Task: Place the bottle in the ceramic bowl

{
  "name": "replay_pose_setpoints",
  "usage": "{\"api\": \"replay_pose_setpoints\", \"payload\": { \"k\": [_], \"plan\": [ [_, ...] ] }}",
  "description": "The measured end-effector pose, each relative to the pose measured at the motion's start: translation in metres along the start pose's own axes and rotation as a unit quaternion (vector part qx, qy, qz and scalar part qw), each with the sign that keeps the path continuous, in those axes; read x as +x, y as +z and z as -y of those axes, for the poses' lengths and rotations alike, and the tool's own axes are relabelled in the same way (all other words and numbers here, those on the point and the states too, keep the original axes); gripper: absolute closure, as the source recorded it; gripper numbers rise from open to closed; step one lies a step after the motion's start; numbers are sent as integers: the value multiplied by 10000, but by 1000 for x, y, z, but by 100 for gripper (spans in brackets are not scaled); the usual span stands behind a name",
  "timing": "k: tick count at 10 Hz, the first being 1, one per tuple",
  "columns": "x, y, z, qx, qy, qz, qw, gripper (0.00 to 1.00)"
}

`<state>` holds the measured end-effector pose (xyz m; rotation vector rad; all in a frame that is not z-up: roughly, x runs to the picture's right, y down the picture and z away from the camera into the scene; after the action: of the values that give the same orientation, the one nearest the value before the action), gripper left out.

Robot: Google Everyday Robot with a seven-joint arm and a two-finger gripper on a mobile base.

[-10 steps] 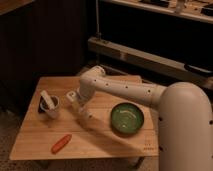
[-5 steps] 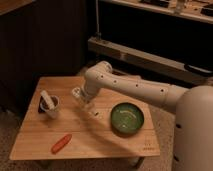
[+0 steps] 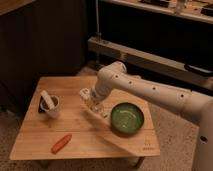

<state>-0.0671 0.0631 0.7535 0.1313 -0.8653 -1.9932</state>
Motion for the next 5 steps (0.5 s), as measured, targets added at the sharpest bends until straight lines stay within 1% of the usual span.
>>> {"api": "replay_pose_setpoints", "payload": {
  "k": [2,4,5],
  "plan": [
    [4,-15,-4,49,42,-27,10000,82],
    [-9,-27,-31,135,76,-71,9999,82],
    [-17,-31,-41,146,90,-86,9998,82]
  ]
}}
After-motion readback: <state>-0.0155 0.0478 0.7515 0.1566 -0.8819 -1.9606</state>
